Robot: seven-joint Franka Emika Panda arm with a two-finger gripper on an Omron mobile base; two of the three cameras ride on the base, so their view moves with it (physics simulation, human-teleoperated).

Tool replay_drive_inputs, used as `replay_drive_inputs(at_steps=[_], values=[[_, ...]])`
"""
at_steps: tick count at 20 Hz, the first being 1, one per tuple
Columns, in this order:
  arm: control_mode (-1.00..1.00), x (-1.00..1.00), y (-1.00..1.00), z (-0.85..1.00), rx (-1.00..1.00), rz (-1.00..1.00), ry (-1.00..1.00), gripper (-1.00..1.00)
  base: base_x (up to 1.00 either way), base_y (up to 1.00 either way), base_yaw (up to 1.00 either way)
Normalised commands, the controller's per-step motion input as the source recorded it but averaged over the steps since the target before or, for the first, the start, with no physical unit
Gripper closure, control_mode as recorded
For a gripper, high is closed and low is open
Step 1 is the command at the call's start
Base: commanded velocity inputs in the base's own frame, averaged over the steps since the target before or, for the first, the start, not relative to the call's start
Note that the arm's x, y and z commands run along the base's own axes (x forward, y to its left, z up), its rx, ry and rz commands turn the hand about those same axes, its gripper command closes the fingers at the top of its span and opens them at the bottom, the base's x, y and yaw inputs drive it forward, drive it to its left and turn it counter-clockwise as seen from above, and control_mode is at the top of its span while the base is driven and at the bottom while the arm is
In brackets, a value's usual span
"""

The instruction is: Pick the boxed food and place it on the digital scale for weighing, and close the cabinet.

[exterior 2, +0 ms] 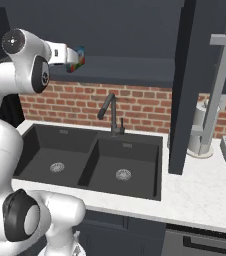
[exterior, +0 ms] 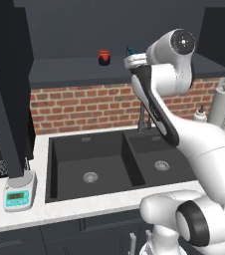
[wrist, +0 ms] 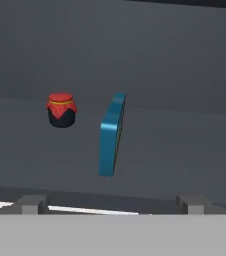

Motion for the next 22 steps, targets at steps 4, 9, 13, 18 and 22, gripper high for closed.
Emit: replay_drive_inputs(at_steps=[4, 9, 13, 18, 22], values=[[-1.00, 0.25, 0.00, 0.00, 0.00, 0.00, 0.00, -1.00, 0.00, 0.00, 0.00], [-1.00, 0.25, 0.00, 0.00, 0.00, 0.00, 0.00, -1.00, 0.00, 0.00, 0.00], [-1.00, 0.30, 0.06, 0.00, 0.00, 0.00, 0.00, -1.00, 0.00, 0.00, 0.00], [-1.00, 0.37, 0.09, 0.00, 0.00, -0.02, 0.00, -1.00, 0.00, 0.00, 0.00], [-1.00, 0.32, 0.01, 0.00, 0.00, -0.04, 0.00, -1.00, 0.00, 0.00, 0.00]])
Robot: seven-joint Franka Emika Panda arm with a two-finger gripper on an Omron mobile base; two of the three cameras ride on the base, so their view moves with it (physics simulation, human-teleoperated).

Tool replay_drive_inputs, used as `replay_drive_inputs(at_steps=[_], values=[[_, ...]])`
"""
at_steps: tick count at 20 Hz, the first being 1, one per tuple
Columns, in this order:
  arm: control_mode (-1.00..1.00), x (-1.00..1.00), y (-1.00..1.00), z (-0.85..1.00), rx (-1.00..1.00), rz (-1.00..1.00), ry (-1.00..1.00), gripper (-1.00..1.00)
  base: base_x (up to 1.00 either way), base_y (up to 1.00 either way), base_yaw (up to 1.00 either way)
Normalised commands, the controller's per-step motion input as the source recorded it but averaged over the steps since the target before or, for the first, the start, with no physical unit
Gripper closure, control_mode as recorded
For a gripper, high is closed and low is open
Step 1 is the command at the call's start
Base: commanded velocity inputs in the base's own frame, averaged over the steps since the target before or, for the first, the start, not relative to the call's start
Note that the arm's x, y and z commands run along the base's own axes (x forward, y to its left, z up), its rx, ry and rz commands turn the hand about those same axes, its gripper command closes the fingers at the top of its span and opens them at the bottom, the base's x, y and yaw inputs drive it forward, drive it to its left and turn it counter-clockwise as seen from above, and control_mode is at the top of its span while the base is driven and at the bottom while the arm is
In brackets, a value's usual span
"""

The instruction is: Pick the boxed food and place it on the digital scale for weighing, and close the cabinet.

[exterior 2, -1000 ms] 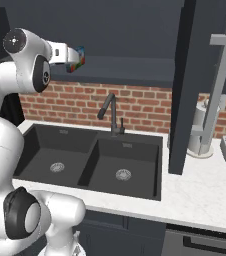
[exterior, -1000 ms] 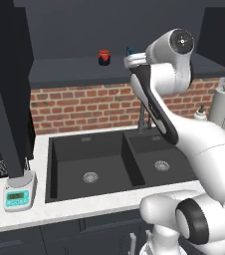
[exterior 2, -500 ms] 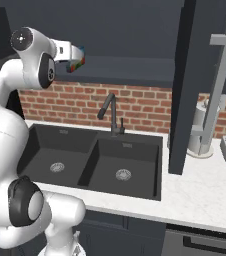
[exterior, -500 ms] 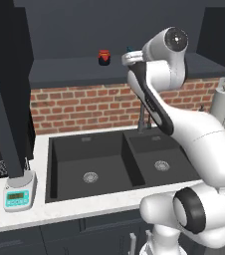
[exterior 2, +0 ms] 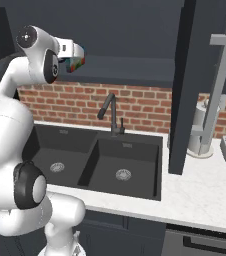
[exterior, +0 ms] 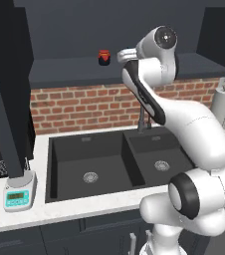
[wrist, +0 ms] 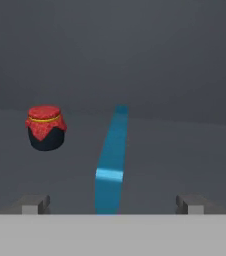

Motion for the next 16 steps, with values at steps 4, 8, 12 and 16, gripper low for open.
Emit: replay_drive_inputs(at_steps=[4, 8, 12, 16], values=[[-1.00, 0.31, 0.00, 0.00, 0.00, -0.04, 0.00, -1.00, 0.00, 0.00, 0.00], [-1.00, 0.29, 0.00, 0.00, 0.00, -0.03, 0.00, -1.00, 0.00, 0.00, 0.00], [-1.00, 0.32, 0.00, 0.00, 0.00, -0.03, 0.00, -1.00, 0.00, 0.00, 0.00], [-1.00, 0.28, 0.00, 0.00, 0.00, -0.02, 0.00, -1.00, 0.00, 0.00, 0.00]])
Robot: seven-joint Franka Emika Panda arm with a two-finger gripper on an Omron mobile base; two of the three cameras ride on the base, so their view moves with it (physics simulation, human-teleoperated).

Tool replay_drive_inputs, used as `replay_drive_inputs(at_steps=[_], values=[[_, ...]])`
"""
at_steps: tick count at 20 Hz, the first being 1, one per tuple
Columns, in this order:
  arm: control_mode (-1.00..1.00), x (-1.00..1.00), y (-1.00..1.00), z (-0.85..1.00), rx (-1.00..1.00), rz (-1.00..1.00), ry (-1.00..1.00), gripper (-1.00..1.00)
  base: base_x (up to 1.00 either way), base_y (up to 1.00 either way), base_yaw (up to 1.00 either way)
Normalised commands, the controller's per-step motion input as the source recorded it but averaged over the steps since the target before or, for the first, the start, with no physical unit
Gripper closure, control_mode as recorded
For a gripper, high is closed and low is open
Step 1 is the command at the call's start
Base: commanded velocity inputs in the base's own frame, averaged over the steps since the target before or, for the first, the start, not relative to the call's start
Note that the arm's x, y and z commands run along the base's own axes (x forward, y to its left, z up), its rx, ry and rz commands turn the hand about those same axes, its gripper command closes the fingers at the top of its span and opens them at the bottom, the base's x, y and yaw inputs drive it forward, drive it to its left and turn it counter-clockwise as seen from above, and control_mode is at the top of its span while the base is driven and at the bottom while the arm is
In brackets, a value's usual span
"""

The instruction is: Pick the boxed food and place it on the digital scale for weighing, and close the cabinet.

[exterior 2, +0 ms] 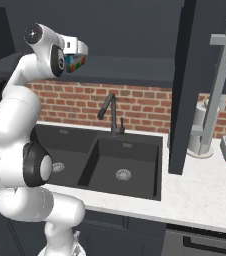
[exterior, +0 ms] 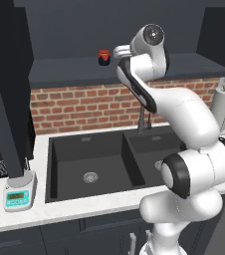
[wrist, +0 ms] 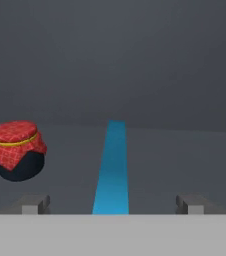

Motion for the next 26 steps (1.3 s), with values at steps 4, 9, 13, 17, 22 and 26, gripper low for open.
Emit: replay_drive_inputs(at_steps=[4, 9, 13, 17, 22, 26], values=[[-1.00, 0.23, 0.00, 0.00, 0.00, 0.00, 0.00, -1.00, 0.00, 0.00, 0.00], [-1.00, 0.07, 0.00, -0.07, 0.00, 0.00, 0.00, 1.00, 0.00, 0.00, 0.00], [-1.00, 0.00, 0.00, -0.16, 0.00, 0.00, 0.00, 1.00, 0.00, 0.00, 0.00], [-1.00, 0.00, 0.00, -0.25, 0.00, 0.00, -0.01, 1.00, 0.00, 0.00, 0.00], [-1.00, -0.32, 0.00, -0.32, 0.00, 0.00, -0.15, 1.00, 0.00, 0.00, 0.00], [-1.00, -0.77, 0.00, -0.02, 0.00, 0.01, -0.12, 1.00, 0.00, 0.00, 0.00]])
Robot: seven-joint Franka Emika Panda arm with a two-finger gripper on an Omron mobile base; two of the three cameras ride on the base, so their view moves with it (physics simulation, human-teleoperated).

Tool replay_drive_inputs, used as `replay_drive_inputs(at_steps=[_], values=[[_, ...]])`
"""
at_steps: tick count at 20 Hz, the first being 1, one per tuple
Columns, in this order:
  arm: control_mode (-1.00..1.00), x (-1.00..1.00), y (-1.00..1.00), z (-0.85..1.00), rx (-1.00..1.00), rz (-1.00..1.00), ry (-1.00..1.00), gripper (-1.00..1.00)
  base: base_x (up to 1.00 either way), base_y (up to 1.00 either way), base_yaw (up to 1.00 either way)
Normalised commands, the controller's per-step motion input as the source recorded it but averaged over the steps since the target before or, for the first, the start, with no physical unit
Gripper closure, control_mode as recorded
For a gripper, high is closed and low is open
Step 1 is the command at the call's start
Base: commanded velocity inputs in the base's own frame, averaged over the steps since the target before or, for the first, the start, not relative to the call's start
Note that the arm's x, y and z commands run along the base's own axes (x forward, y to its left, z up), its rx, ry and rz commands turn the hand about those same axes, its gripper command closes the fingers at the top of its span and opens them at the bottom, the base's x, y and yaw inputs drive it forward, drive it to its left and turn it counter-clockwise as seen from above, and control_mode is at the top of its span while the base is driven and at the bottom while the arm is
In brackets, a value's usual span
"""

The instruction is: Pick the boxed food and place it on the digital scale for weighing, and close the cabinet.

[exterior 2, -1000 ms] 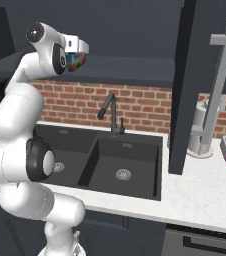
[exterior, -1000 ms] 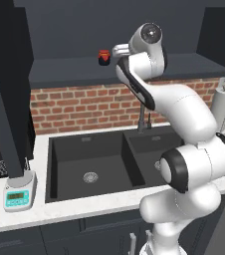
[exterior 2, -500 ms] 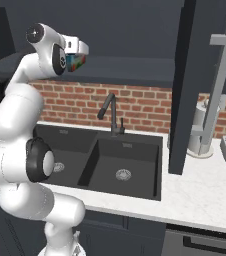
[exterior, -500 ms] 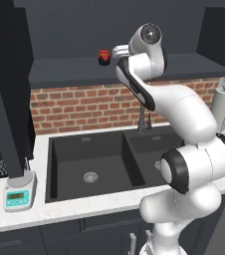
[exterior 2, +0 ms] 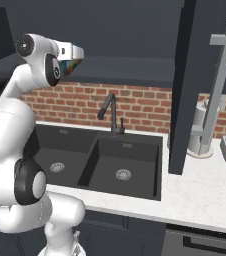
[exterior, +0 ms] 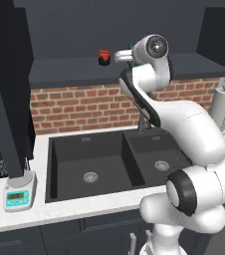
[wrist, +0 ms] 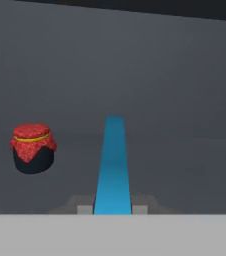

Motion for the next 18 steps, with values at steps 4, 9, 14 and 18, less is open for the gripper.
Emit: replay_drive_inputs(at_steps=[4, 9, 14, 18], values=[[-1.00, -1.00, 0.00, 0.02, 0.03, 0.00, -0.01, 1.00, 0.00, 0.00, 0.00], [-1.00, -1.00, 0.00, 0.24, 0.03, 0.00, 0.01, 1.00, 0.00, 0.00, 0.00], [-1.00, -1.00, 0.00, 0.37, 0.01, 0.00, 0.05, 1.00, 0.00, 0.00, 0.00], [-1.00, -1.00, 0.00, 0.29, 0.00, 0.00, 0.04, 1.00, 0.00, 0.00, 0.00]])
